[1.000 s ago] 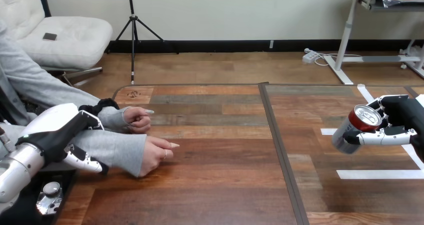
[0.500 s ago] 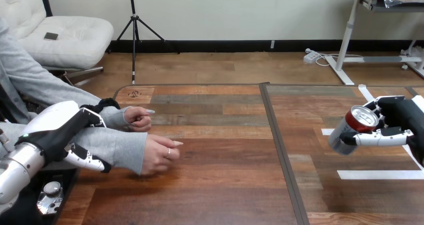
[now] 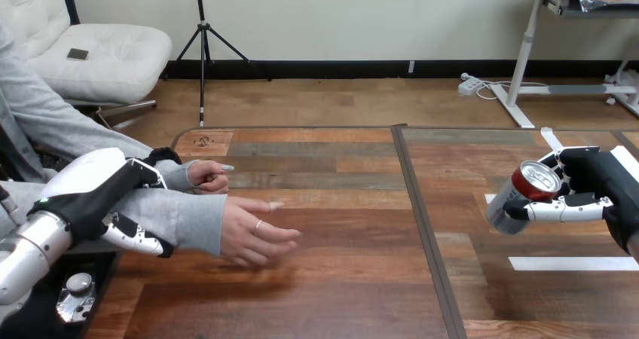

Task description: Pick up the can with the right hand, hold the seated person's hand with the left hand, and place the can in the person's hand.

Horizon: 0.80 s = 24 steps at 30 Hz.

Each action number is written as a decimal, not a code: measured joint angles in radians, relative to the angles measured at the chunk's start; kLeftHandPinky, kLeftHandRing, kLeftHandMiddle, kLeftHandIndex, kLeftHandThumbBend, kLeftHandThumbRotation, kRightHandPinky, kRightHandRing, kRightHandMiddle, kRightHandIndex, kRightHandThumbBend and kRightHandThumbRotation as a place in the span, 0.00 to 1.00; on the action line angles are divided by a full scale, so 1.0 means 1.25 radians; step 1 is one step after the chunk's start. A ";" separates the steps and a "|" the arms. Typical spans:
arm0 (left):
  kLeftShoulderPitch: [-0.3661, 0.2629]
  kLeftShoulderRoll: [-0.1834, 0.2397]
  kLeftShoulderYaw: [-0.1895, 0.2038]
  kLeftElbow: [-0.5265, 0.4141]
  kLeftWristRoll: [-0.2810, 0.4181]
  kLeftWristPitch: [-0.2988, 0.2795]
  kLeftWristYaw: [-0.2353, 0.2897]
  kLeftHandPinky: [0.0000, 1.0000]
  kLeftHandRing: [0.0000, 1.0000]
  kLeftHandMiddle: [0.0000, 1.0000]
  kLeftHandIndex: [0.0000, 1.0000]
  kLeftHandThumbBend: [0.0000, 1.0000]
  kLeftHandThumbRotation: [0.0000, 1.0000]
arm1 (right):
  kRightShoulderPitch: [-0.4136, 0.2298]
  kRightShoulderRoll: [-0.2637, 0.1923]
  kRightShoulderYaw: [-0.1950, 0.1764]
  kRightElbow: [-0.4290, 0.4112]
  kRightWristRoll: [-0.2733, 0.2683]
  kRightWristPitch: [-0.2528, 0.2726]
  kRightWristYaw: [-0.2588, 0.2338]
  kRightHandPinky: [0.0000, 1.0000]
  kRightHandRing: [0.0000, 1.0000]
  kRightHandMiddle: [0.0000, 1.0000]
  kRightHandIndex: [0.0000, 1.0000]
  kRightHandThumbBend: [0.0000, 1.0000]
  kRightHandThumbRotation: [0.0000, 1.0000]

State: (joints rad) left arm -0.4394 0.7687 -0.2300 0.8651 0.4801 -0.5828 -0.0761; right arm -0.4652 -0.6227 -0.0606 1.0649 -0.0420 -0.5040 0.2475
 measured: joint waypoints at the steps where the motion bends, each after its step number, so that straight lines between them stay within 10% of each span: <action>1: 0.000 0.000 0.000 -0.001 0.000 0.000 0.000 0.27 0.32 0.38 0.46 0.75 0.00 | 0.000 0.000 0.000 0.000 0.000 0.000 0.000 0.19 0.25 0.39 0.42 0.86 0.00; 24: 0.008 -0.008 0.004 -0.045 0.000 0.023 -0.006 0.29 0.33 0.39 0.46 0.73 0.00 | 0.001 0.002 0.002 -0.026 -0.018 0.000 -0.039 0.24 0.29 0.40 0.42 0.85 0.00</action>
State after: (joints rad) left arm -0.4299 0.7587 -0.2256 0.8090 0.4795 -0.5540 -0.0841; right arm -0.4644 -0.6205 -0.0584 1.0328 -0.0642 -0.5034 0.1993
